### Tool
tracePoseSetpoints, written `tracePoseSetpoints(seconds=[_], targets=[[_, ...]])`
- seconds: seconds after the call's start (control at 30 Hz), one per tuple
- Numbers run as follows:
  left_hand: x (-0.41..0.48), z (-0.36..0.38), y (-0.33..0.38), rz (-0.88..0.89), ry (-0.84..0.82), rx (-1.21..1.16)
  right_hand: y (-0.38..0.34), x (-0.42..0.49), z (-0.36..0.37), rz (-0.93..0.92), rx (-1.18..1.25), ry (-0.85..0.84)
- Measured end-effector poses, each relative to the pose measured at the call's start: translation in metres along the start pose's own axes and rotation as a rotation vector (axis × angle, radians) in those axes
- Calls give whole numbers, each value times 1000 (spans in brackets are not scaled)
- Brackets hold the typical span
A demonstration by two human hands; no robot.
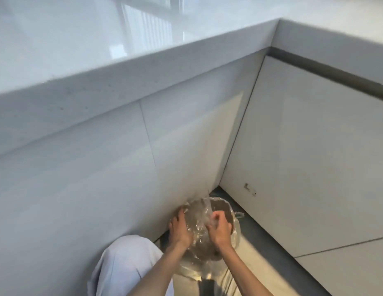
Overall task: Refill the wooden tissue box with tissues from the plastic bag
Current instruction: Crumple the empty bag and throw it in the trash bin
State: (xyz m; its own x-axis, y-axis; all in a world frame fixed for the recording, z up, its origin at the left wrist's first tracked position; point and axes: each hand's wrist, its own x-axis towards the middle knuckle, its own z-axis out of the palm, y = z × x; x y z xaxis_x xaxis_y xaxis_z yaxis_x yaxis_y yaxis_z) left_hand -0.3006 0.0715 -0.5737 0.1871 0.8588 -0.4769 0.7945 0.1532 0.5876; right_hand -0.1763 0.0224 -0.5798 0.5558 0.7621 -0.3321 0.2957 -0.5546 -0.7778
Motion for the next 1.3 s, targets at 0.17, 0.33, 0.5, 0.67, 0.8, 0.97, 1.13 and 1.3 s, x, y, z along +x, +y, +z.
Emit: tracePoseSetpoints(seconds=[0.17,0.33,0.5,0.67,0.8,0.97,1.13,1.3], targets=[[2,1,-2,-21,0,-79,14,12,45,108,-74,-128],[18,10,-10,11,64,-220,34,19,76,22,-339,-160],[26,18,-12,67,114,-235,34,36,91,70,-605,-223],[21,18,-18,110,70,-274,43,51,100,121,-705,-265],[12,9,-16,19,53,-313,27,59,82,168,-641,-394],[-5,-2,-8,-51,-41,-66,3,47,49,350,-299,-487],[-9,2,4,-74,-56,3,14,20,26,221,-152,-276],[-35,-1,26,-108,-97,0,0,-8,-14,345,-136,-178]])
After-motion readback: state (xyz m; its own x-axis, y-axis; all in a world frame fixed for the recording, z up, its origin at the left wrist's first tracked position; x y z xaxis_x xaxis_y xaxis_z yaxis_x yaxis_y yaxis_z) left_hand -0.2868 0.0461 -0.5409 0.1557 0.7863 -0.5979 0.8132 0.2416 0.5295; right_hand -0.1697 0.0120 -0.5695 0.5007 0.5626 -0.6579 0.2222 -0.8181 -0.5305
